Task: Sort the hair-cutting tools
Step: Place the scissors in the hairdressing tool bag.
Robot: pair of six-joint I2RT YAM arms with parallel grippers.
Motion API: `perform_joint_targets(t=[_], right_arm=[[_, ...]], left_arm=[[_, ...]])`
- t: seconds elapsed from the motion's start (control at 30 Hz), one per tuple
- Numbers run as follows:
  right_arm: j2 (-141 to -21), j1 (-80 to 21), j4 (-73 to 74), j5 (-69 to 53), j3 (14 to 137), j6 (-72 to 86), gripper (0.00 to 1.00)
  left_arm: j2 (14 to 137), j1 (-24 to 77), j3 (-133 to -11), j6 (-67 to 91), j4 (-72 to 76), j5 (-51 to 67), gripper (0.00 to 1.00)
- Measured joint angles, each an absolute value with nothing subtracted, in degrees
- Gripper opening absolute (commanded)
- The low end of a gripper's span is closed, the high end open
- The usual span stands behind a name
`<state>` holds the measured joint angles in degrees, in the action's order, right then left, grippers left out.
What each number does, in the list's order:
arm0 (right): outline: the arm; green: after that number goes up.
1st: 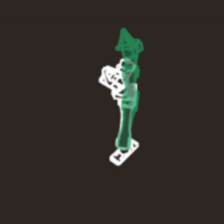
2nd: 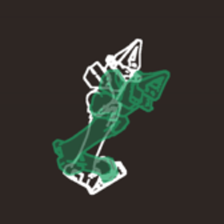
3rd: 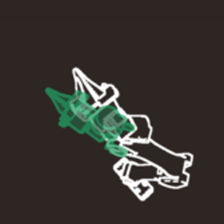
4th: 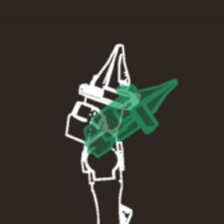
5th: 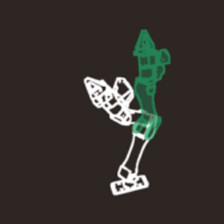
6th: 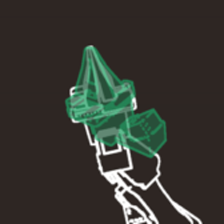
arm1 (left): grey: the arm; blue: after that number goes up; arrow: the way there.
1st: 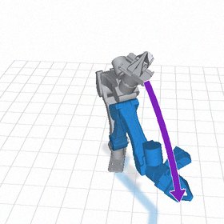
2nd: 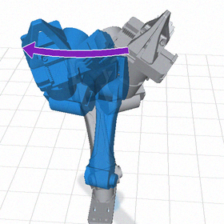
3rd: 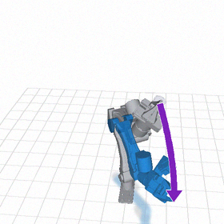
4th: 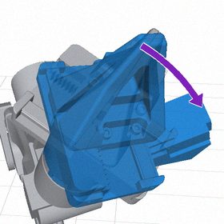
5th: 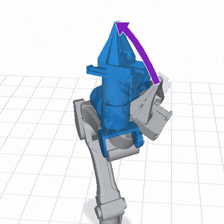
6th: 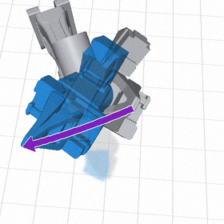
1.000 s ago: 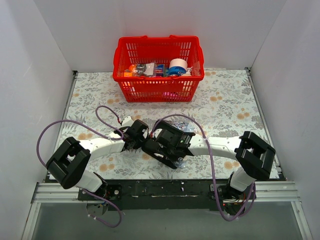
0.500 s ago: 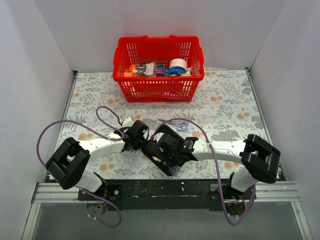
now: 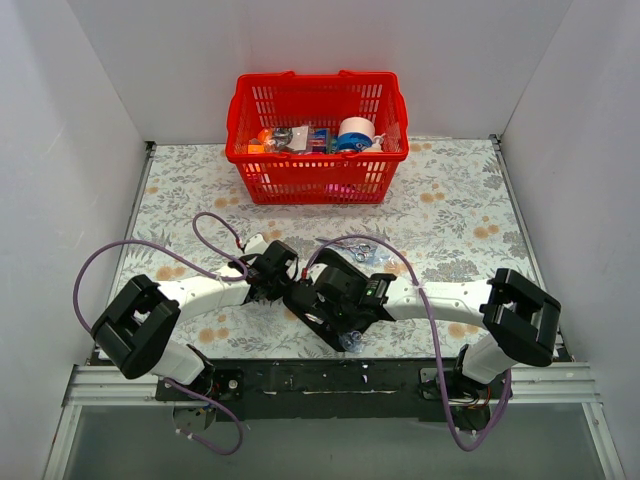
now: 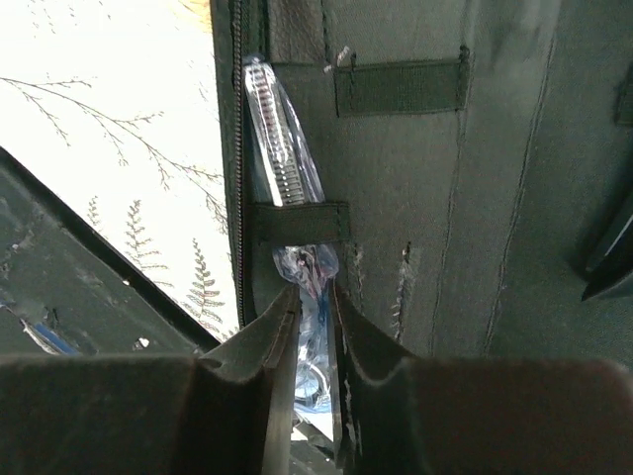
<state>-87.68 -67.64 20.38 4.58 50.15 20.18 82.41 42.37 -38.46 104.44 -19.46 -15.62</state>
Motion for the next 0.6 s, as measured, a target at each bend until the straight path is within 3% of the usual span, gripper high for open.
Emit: perform_joint_targets(t=[0.23, 0.27, 0.6], right_arm=[[-86.9, -67.6, 20.4, 5.8, 52.9, 18.4, 0.26], [-86.1, -67.6, 20.4, 6.0, 53.3, 18.2, 0.3], [-70.7, -69.2, 25.5, 12.5, 54.3, 16.1, 0.38]], left_arm=[[82.4, 42.7, -38.7, 104.5, -20.1, -15.5, 0.0], [82.4, 42.7, -38.8, 104.6, -20.3, -15.4, 0.0], [82.6, 43.1, -39.5, 104.6, -21.9, -15.3, 0.0]])
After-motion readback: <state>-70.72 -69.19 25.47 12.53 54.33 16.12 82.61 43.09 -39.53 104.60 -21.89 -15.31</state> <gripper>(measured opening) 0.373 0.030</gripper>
